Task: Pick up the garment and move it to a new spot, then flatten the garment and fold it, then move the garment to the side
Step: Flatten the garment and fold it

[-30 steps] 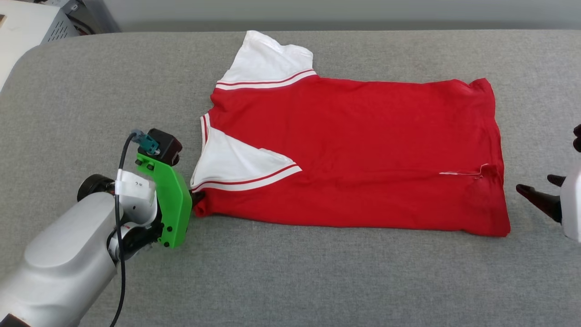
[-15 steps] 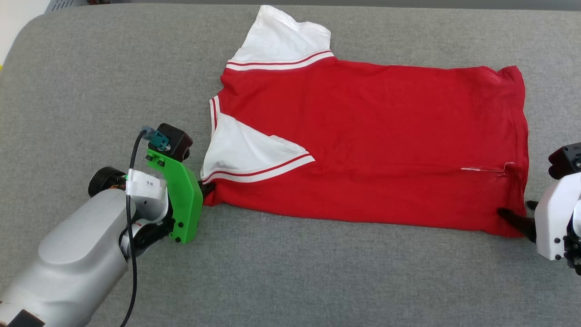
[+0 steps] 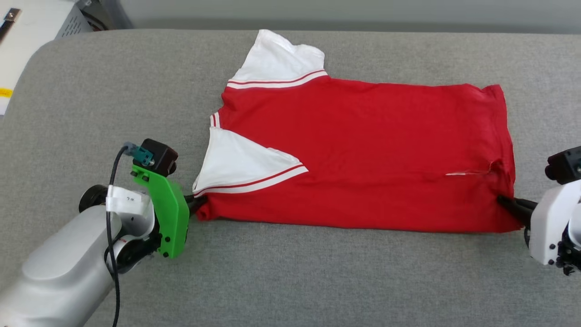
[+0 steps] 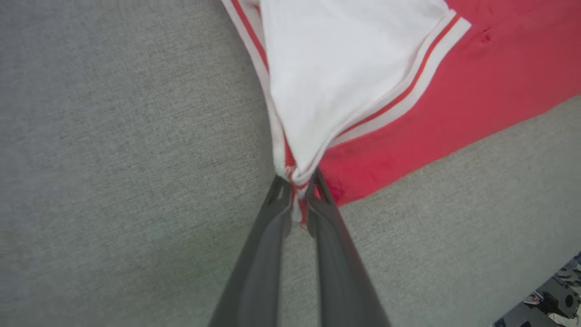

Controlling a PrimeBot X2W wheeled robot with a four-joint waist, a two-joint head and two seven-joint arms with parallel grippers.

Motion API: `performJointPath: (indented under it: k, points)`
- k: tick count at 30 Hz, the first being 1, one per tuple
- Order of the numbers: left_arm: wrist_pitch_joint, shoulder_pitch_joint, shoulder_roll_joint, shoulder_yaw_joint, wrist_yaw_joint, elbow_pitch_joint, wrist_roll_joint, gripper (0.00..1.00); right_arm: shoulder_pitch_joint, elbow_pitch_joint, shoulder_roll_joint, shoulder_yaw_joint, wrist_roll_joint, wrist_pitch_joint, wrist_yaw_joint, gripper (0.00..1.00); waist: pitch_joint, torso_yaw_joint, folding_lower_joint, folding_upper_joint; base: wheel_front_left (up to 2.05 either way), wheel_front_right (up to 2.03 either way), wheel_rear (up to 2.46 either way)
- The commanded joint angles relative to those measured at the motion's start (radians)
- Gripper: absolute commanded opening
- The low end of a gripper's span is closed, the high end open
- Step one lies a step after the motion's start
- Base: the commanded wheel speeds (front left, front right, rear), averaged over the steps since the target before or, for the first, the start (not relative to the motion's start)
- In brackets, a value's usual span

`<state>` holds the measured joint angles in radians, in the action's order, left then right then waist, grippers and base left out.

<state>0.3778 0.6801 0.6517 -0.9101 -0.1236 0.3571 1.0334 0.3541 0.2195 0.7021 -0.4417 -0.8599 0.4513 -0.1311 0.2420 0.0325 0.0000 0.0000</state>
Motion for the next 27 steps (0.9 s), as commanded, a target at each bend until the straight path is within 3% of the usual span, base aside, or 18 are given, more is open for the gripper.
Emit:
performJointPath:
  k: [1,7,14,20,27]
  points:
    - [-0.006,-0.019,0.022,0.006,-0.002,-0.016,0.007,0.00,-0.025,-0.019,0.019,0.013,-0.013,-0.008,0.000,0.00,-0.042,-0.006,0.0000,0.0000,0.00,0.00,0.00]
    - [0.011,-0.088,0.090,0.000,0.023,-0.139,0.023,0.00,-0.128,-0.122,0.073,0.082,-0.031,0.002,0.000,0.00,-0.079,-0.008,0.0000,0.0000,0.00,0.00,0.00]
    - [0.039,-0.186,0.135,-0.040,0.081,-0.263,0.023,0.00,-0.278,-0.202,0.075,0.169,-0.043,0.063,0.000,0.00,-0.069,-0.015,0.0000,0.0000,0.00,0.00,0.00]
    - [0.045,-0.201,0.123,-0.063,0.112,-0.226,-0.002,0.00,-0.277,-0.145,0.009,0.183,0.009,0.091,0.000,0.00,-0.020,-0.028,0.0000,0.0000,0.00,0.00,0.00]
    - [0.008,-0.195,0.057,-0.070,0.084,-0.108,0.002,0.00,-0.225,-0.002,-0.082,0.148,0.054,0.049,0.000,0.00,0.004,-0.024,0.0000,0.0000,0.00,0.00,0.00]
